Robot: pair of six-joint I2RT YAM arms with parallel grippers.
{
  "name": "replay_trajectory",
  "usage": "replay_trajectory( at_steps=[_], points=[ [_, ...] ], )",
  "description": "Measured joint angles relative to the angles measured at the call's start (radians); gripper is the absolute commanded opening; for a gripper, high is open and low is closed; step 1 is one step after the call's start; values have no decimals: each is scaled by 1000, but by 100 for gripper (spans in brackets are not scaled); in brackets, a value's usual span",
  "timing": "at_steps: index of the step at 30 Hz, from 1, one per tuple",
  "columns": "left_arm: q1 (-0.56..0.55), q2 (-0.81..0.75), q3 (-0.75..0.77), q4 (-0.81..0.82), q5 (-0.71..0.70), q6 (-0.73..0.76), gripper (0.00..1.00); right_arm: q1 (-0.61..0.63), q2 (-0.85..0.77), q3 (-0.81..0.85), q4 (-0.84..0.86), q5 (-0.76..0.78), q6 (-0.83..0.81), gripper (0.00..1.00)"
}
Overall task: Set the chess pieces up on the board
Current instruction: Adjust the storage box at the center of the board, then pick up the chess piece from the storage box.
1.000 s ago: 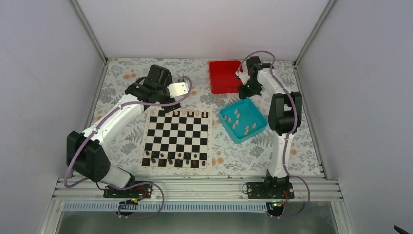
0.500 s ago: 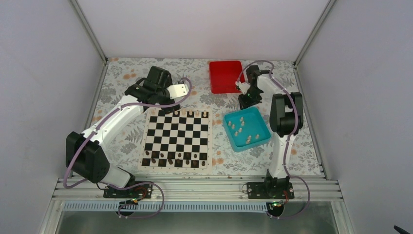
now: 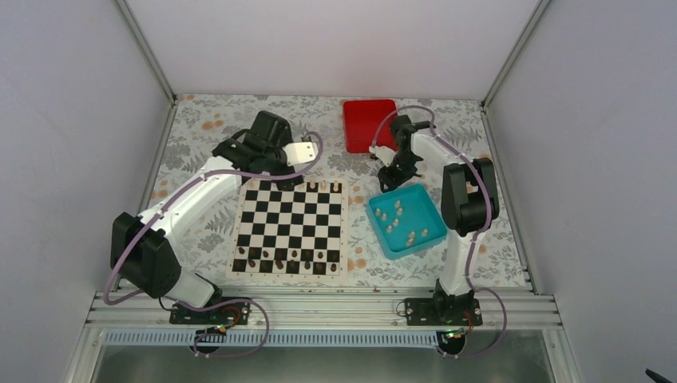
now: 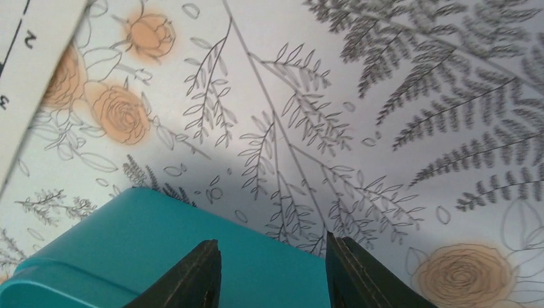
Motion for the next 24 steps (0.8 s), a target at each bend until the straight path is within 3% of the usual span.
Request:
replay_trajectory(
  at_steps=[8,13,24],
  points=[
    [-143,125,143,-39,-2,-6,100,5,-64,-84,5,-25,-31,49],
    [-242,233,275,-66,24,-8,100,-27,-178,-120,40,-50,-47,57],
    [-394,458,509,-67,68,-8,99,-279,-414,-191,90,-63,-73,59]
  ],
)
